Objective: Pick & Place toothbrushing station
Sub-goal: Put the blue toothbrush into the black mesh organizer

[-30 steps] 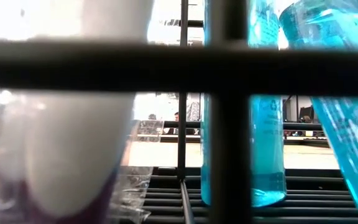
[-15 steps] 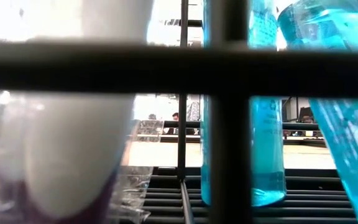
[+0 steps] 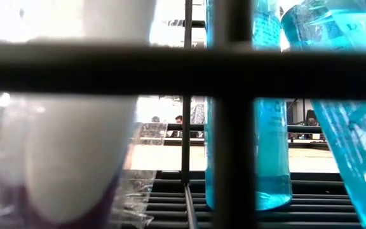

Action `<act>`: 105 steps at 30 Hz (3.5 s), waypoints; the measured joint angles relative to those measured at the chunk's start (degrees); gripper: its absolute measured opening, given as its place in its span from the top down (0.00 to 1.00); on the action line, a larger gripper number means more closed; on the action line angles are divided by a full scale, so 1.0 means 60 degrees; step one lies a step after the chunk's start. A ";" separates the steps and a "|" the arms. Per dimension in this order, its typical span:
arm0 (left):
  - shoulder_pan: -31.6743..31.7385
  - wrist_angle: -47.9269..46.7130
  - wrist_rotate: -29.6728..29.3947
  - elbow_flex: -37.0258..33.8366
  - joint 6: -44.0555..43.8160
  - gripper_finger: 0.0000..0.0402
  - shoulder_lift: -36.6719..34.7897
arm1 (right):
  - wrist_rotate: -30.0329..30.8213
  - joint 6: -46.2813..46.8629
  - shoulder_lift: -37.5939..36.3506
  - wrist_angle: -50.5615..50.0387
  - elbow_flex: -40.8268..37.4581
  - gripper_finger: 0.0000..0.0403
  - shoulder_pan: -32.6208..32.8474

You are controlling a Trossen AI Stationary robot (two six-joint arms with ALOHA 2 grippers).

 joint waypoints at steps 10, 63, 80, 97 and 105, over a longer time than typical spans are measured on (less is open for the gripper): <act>0.0000 0.0004 0.0000 0.0000 0.0060 1.00 0.0000 | 0.0015 -0.0149 0.0000 -0.0044 0.0000 0.97 0.0006; 0.0000 0.0113 0.0004 0.0000 0.0140 1.00 0.0004 | 0.0829 -0.0909 0.0798 0.1543 0.0000 0.96 0.0076; 0.0000 0.0439 0.1012 -0.0002 0.0134 1.00 0.0004 | 0.0786 -0.0852 0.0798 0.1399 0.0000 0.89 0.0044; 0.0044 0.0649 0.1274 0.0002 0.0042 0.99 0.0004 | 0.0801 -0.0277 0.0790 0.1323 0.0004 0.82 -0.0081; 0.0051 0.0641 0.1279 0.0002 0.0062 0.99 0.0004 | 0.0994 -0.0060 0.0790 0.1326 0.0004 0.74 -0.0105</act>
